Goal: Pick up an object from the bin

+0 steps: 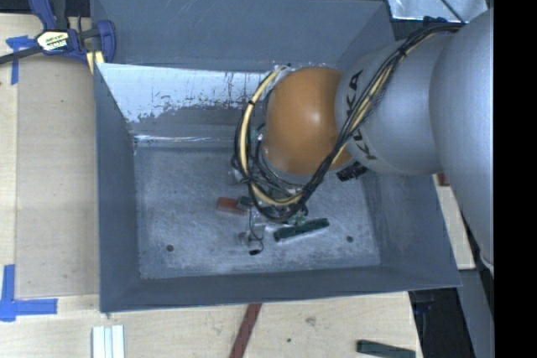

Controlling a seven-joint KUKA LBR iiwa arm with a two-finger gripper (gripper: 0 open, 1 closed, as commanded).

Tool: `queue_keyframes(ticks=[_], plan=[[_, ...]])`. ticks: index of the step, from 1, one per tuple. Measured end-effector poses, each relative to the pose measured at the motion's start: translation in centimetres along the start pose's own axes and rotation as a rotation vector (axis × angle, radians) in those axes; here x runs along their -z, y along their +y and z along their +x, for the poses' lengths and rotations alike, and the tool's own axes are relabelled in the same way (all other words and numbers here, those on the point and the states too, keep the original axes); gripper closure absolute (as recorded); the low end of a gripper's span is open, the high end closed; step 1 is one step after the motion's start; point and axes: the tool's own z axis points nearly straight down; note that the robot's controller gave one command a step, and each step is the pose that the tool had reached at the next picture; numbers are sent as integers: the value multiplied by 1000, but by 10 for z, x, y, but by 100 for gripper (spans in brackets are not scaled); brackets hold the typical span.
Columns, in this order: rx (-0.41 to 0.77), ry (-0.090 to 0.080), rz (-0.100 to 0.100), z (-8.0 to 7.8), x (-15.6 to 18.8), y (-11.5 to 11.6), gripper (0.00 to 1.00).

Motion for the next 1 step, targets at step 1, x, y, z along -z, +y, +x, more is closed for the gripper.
queue_keyframes(ticks=[1], plan=[[-32, 1, 3, -17, -32, -45, 0]])
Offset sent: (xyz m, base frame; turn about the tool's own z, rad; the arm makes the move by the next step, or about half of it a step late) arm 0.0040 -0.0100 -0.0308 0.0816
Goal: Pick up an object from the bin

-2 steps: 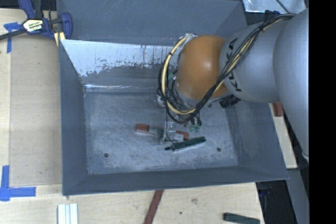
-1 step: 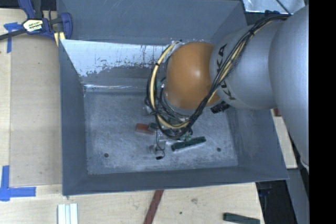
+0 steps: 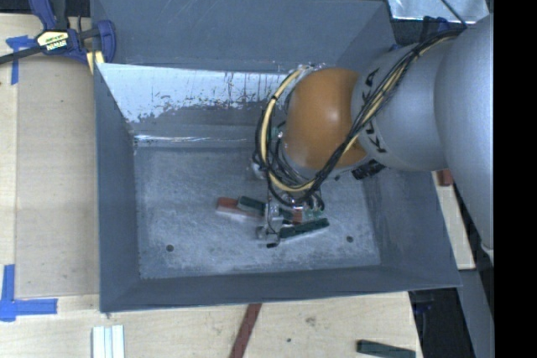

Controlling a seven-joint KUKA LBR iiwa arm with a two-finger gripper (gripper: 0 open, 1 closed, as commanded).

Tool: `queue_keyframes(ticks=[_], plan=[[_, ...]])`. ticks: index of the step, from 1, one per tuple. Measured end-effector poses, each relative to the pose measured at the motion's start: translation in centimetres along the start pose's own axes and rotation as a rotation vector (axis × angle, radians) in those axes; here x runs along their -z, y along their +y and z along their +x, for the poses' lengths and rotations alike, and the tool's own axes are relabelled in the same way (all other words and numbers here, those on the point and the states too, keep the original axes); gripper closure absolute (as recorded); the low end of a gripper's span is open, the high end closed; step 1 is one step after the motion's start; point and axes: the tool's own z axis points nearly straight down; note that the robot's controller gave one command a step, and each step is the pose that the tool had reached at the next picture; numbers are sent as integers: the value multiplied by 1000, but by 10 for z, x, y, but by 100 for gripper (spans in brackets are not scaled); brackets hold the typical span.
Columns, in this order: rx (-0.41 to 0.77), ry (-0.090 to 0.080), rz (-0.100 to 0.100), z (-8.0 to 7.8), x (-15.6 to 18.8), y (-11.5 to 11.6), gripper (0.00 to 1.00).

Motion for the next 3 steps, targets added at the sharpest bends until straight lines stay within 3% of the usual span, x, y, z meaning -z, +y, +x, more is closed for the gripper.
queue_keyframes(ticks=[1, 3], plan=[[-49, -1, -2, 14, 2, 35, 100], [-49, 2, -2, 15, 6, 34, 100]])
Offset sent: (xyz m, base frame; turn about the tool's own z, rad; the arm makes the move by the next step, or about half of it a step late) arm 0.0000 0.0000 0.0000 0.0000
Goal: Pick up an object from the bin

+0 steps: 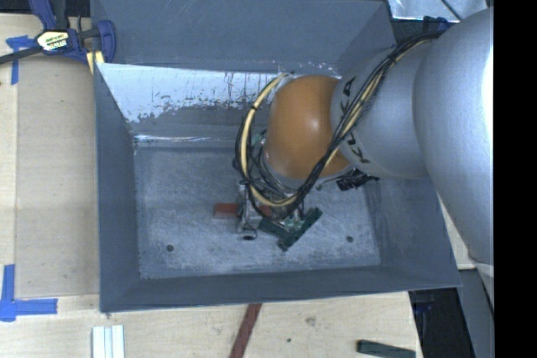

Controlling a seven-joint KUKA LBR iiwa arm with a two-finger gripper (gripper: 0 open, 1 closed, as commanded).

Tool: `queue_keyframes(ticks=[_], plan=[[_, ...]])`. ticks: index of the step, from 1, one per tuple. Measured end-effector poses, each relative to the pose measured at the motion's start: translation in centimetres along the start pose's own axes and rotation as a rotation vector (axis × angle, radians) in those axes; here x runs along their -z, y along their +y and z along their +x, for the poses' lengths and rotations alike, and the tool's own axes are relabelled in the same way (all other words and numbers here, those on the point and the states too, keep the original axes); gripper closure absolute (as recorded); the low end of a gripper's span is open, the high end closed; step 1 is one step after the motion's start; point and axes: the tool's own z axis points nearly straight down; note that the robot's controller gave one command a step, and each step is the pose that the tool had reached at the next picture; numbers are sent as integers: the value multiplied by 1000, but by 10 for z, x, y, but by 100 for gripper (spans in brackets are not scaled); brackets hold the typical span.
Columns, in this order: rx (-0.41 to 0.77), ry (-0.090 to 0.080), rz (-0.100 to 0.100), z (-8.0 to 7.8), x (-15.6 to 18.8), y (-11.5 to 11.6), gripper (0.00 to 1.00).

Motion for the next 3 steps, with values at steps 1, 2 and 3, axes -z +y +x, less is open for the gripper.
queue_keyframes(ticks=[1, 2, 3], plan=[[-1, 9, 2, 2, 22, -1, 100], [-1, 1, 1, 0, 45, 0, 100], [-1, -6, 0, -1, 62, 0, 100]])
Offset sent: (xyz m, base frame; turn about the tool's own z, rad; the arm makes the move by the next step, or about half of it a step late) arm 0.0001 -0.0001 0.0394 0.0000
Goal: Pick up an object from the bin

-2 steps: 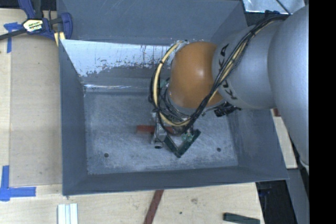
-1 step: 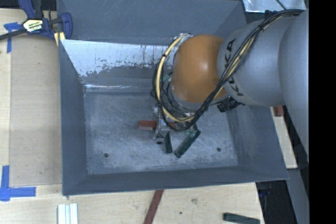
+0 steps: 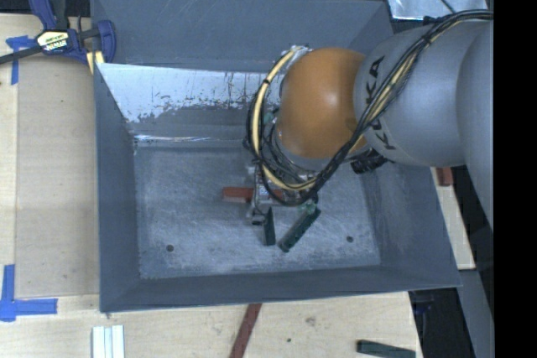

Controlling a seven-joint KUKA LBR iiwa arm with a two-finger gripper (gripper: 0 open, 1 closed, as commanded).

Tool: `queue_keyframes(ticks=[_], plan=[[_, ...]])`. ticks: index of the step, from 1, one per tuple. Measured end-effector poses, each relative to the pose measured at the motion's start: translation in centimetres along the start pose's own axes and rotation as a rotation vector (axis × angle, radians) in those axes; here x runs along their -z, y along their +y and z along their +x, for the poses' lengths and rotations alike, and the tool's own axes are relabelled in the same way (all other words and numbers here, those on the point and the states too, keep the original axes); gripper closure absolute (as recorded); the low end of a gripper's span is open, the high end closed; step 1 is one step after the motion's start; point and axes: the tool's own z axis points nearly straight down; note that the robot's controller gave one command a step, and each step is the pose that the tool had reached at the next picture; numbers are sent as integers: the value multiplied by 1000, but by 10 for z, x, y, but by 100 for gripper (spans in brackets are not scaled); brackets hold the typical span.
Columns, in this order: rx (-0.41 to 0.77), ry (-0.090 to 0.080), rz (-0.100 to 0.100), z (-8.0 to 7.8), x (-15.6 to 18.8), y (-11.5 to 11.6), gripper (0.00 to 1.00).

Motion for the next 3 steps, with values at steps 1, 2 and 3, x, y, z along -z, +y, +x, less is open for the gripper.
queue_keyframes(ticks=[1, 2, 3], plan=[[0, 2, 0, 0, 10, 0, 100], [0, 4, 1, 1, 26, 0, 100], [0, -1, 0, -1, 38, 0, 100]])
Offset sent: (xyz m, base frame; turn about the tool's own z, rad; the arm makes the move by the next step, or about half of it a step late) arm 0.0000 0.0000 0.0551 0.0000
